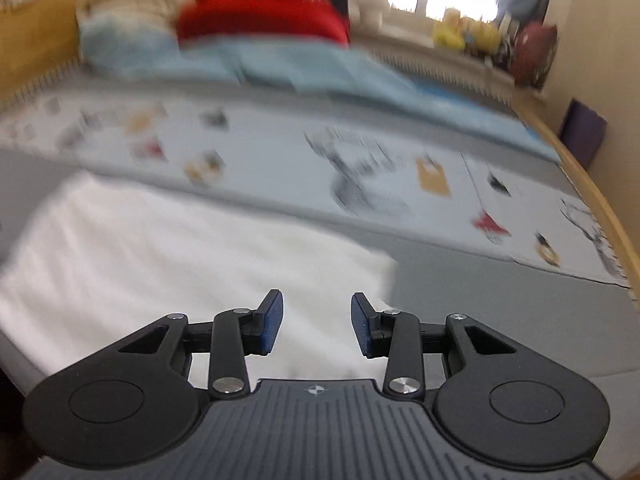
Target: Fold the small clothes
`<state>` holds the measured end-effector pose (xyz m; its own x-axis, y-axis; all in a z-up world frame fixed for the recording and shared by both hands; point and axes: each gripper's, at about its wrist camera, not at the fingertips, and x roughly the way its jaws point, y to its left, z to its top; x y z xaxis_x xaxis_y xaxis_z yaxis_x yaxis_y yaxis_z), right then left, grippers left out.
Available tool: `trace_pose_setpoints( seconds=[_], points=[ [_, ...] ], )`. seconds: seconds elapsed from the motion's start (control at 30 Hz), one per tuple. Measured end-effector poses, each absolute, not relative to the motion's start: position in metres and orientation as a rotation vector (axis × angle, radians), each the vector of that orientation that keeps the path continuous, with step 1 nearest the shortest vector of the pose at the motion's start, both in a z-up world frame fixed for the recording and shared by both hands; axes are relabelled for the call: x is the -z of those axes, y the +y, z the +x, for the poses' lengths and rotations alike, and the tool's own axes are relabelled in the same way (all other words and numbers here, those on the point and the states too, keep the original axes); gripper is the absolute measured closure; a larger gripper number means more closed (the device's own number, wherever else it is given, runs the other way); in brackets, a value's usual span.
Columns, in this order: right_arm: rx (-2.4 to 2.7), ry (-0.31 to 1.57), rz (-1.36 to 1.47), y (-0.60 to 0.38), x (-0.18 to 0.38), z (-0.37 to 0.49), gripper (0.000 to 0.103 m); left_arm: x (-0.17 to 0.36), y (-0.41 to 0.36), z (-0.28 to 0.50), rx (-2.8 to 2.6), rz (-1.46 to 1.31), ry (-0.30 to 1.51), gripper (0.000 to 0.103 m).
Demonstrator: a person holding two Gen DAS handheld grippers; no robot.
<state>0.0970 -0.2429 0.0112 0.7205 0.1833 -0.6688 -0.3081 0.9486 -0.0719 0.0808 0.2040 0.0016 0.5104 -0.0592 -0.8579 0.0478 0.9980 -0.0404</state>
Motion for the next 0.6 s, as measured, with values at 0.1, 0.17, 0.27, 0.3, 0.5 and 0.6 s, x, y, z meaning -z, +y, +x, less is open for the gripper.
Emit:
trace_pose_setpoints(
  seconds=[0.1,0.17,0.27,0.3,0.5,0.6],
  points=[
    [-0.298,0.676,-0.11,-0.196,-0.005,0.077,0.075,-0.016,0.211,0.079,0.014,-0.043,0.995,0.078],
    [-0.309,0.658,-0.087,-0.161,0.004,0.064,0.084,-0.021,0.217,0.081,-0.017,-0.074,0.981,0.078],
    [-0.356,0.656,-0.069,-0.106,0.017,0.041,0.084,-0.027,0.229,0.078,-0.047,-0.121,0.97,0.078],
    [-0.375,0.658,-0.076,-0.09,0.023,0.035,0.084,-0.029,0.232,0.076,-0.052,-0.134,0.97,0.078],
    [-0.567,0.707,-0.175,0.002,0.044,0.003,0.083,-0.032,0.254,0.073,-0.064,-0.167,0.975,0.078],
    [-0.629,0.708,-0.271,0.032,0.057,-0.008,0.075,-0.033,0.262,0.071,-0.071,-0.18,0.976,0.078]
  ],
)
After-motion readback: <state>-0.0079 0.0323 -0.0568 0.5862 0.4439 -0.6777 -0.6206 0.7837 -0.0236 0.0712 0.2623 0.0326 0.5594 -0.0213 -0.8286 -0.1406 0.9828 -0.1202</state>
